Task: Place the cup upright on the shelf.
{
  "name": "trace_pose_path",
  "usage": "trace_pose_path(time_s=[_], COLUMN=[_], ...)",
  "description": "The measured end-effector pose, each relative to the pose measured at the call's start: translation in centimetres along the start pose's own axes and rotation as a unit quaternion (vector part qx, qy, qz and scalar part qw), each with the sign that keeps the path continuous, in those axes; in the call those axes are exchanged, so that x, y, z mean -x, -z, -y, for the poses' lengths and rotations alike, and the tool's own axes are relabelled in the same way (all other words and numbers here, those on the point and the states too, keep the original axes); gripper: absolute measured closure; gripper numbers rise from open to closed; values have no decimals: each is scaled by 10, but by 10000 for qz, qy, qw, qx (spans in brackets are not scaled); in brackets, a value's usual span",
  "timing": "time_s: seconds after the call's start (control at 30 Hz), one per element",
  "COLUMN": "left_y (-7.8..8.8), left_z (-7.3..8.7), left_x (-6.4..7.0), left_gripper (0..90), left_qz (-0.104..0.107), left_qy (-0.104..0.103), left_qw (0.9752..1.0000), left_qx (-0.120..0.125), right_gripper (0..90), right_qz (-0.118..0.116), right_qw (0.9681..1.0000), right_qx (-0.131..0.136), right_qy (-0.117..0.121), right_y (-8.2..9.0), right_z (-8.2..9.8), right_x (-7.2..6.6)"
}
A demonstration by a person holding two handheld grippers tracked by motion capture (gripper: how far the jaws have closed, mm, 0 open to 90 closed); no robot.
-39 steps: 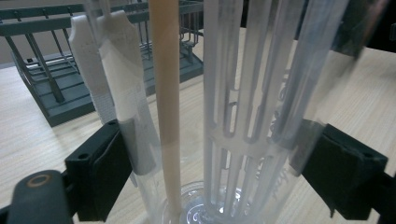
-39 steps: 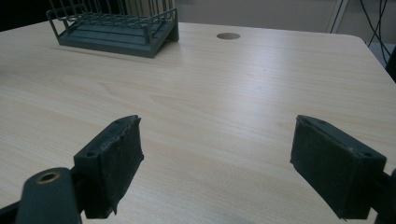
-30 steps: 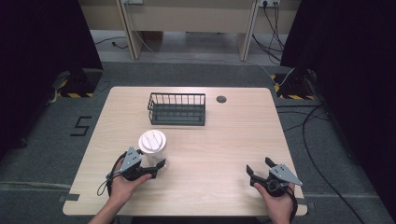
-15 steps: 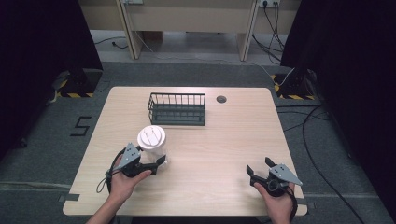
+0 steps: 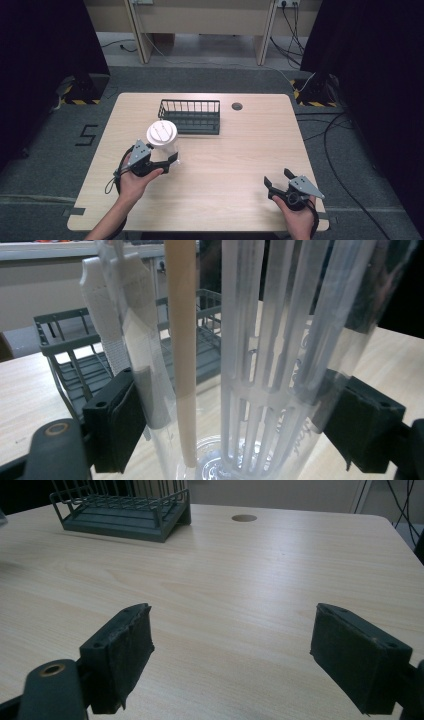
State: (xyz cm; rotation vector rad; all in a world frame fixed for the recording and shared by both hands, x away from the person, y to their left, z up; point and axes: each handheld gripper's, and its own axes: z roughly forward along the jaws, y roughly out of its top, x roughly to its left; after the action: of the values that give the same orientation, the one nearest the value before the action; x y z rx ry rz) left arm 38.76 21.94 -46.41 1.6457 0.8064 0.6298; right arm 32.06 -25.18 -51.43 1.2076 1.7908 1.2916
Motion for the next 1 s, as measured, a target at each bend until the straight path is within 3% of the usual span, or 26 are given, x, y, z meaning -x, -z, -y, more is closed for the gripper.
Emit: trace_pose_path(time_s=[0.43, 0.53, 1.0], left_y=[-11, -14, -41], left_z=[-10, -11, -27], left_x=[-9, -12, -16], left_gripper=[179, 179, 179], left_qz=[-139, -157, -197], left_qy=[59, 87, 28], left_qw=[9999, 9998, 9998], left_qx=[5, -10, -36], right_gripper=[179, 178, 178], right_qz=[-30, -20, -38], right_qw=[10000, 10000, 9999], right_qx=[8, -2, 25], right_qy=[10, -93, -108], right_y=[0, 0, 0], right_z=[0, 0, 0], right_x=[0, 0, 1])
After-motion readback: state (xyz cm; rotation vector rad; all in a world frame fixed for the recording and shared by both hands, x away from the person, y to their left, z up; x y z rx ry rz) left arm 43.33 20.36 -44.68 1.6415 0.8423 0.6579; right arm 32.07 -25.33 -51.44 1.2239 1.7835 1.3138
